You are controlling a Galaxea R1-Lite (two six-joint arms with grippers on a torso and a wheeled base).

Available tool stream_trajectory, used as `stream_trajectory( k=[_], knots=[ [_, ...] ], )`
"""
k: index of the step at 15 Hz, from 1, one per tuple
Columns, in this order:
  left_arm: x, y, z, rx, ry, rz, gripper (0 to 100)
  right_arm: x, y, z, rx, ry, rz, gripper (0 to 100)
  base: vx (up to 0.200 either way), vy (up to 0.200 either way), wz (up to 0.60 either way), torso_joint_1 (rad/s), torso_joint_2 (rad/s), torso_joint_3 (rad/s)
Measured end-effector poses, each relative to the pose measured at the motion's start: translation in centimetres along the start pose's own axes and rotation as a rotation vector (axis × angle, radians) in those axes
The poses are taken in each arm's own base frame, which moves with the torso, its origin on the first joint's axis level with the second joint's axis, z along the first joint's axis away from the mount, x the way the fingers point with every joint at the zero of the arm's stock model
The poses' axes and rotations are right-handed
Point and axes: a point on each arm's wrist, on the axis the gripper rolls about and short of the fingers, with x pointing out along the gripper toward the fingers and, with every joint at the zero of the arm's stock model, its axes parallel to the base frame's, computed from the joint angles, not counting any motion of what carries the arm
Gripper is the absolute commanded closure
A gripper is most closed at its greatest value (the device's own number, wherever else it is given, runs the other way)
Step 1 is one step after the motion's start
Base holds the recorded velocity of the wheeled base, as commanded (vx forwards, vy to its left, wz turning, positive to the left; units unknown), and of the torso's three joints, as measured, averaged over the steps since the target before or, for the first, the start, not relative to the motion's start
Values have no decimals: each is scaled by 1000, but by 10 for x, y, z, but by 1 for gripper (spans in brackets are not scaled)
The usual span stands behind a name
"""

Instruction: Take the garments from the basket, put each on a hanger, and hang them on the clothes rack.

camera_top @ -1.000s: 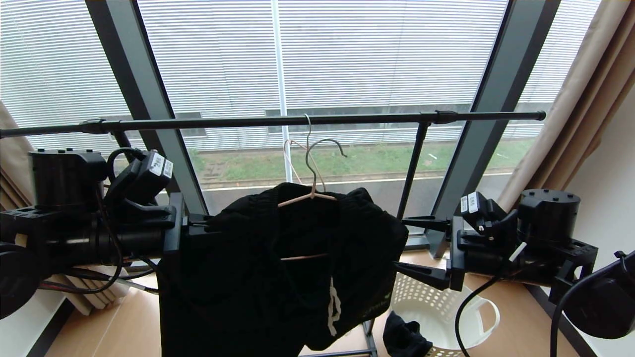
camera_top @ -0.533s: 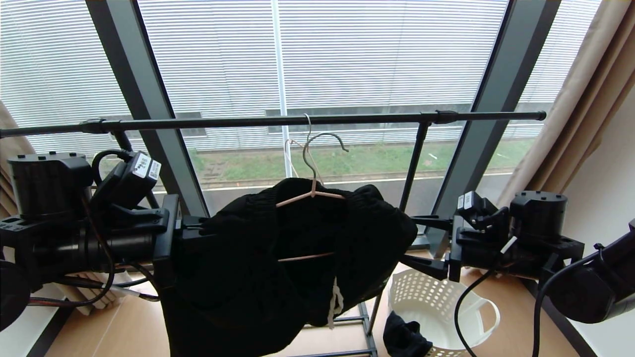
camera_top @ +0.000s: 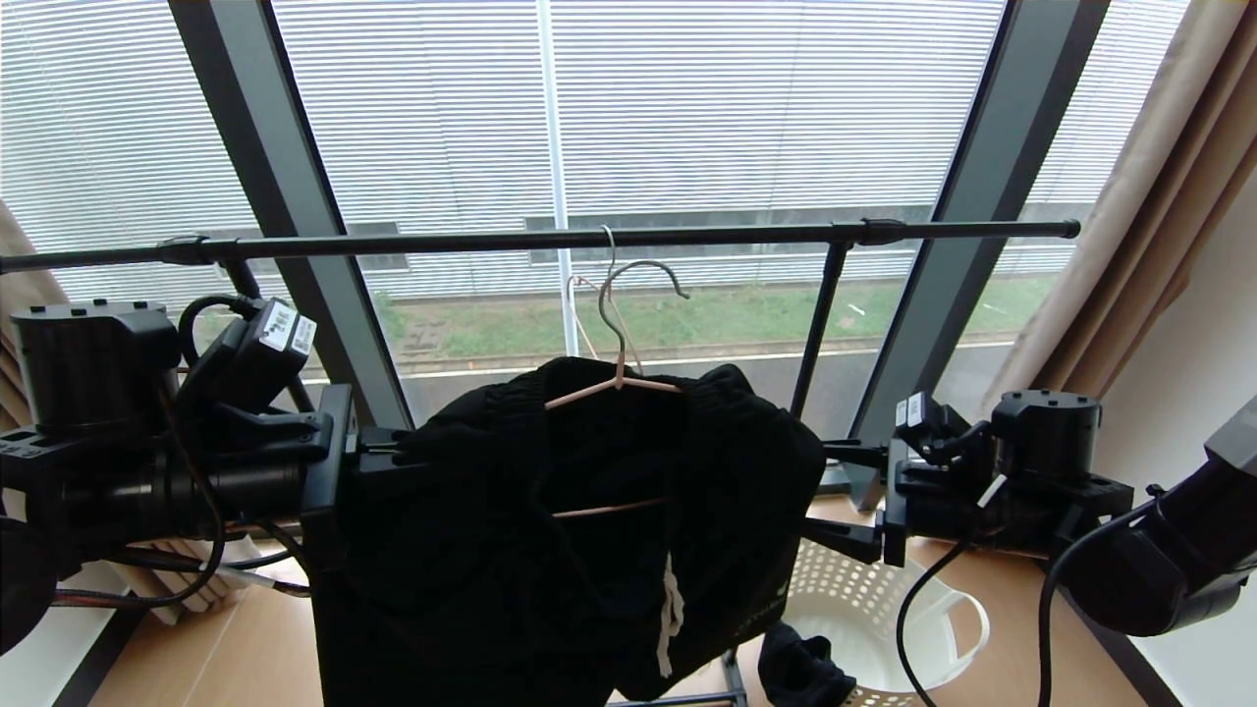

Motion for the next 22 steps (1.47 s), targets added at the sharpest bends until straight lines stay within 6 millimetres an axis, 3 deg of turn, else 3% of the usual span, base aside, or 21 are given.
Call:
stream_trajectory(
  k=[10,17,18,22],
  knots=[
    [1,-5,3,2,-19,-46,100,-14,-19,-25,-17,-44,126,0,0,0,0,0,0,0],
    [9,-15,5,9,-24,-95,100,-11,-21,-32,1,-35,131,0,0,0,0,0,0,0],
    [10,-16,6,10,-25,-99,100,-11,-21,-32,0,-35,131,100,0,0,0,0,0,0],
    [10,-16,6,3,-26,-100,100,-11,-21,-31,-1,-35,131,100,0,0,0,0,0,0]
  ],
)
